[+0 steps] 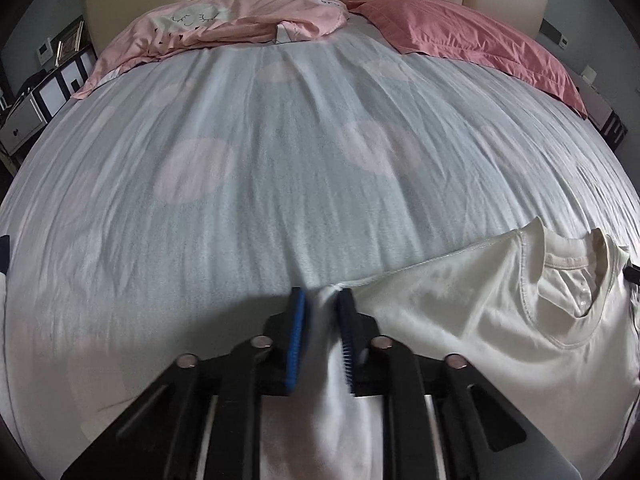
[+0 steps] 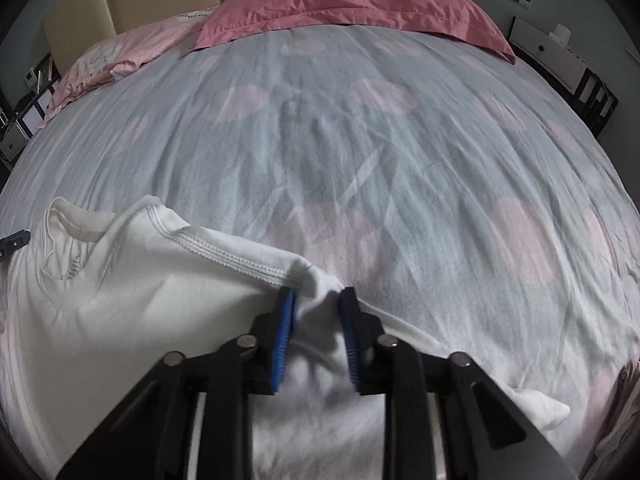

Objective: Fold clothes

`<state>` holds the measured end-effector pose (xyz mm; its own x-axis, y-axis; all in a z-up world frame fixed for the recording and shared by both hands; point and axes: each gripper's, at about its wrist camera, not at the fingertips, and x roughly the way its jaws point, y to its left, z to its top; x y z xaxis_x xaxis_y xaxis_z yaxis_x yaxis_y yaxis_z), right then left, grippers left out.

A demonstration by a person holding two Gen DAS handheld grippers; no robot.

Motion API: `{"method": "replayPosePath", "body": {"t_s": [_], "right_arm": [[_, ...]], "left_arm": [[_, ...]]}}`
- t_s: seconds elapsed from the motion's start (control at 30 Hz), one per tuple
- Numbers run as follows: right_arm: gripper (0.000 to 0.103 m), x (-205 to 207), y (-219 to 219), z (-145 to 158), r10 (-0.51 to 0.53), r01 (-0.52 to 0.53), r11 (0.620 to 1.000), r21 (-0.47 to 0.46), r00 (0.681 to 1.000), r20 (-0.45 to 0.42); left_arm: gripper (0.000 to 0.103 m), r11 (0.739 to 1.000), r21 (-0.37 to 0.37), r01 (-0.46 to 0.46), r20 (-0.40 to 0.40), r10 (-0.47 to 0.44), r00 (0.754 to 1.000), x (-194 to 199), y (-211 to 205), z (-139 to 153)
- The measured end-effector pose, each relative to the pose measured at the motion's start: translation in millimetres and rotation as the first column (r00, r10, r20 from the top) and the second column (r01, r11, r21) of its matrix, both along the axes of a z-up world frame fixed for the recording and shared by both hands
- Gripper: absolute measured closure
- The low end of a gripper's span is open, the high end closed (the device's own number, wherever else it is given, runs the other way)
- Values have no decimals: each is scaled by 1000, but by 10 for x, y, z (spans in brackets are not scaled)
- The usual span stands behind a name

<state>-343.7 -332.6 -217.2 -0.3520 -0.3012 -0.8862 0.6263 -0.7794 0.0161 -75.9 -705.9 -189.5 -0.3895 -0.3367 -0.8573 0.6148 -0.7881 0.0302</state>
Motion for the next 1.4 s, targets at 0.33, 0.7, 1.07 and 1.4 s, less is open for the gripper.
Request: {"method": "replayPosePath", "body": {"t_s": [0.33,0.7,1.07,1.4], "right_arm": [[97,200,-340,518,-87,115,980,159,981,-175],[97,-35,-952,1201,-55,109,987,121,922,-382],[97,-622,-1435,402,-10,72,982,174,943,-332],[84,-874,-1255,-23,-48,68,993,101,982,-181]], "left_arm": [[96,994,-95,-54,-6,53,999,16,126,348],[97,944,-320,-77,0,81,997,-222,-189,897],[97,913,-408,17,173,59,983,-962,-388,194],[69,944,-331,-15,245,101,964,-1035,-522,-178]]}}
